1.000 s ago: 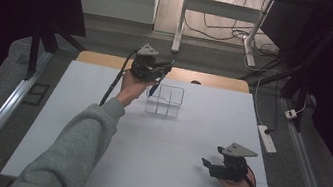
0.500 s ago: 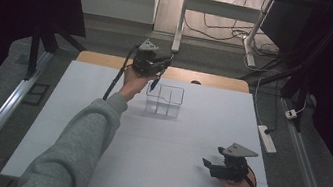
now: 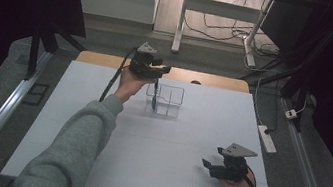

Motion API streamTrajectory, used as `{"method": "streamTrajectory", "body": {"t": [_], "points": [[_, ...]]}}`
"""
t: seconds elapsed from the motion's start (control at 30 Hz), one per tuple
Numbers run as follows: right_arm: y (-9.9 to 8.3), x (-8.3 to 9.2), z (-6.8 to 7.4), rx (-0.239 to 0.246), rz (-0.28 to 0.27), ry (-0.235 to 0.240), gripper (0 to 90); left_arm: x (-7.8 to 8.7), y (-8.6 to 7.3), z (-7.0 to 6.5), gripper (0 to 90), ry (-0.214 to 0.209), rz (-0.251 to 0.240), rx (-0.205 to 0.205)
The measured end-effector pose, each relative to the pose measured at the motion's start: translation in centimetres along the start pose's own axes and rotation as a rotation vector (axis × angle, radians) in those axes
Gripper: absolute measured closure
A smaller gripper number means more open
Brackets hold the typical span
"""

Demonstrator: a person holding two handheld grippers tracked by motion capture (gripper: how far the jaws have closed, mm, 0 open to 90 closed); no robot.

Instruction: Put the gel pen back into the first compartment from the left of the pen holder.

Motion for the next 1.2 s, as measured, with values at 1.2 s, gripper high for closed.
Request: {"method": "streamTrajectory", "body": {"t": [1.2], "points": [[0.3, 0.1, 0.2, 0.007, -0.01, -0.007, 23.5, 7.1, -2.7, -0.5, 44.0, -0.06, 0.04, -0.054]]}}
Point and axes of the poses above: each handheld gripper's, and its own axes: x roughly backward along the jaws, y roughly out of its top, z roughly to its left, the point moved 2 cm from there along -x, roughly forward along the jaws, and after that the axes turned 9 degrees about x, right-handed, at the moved point
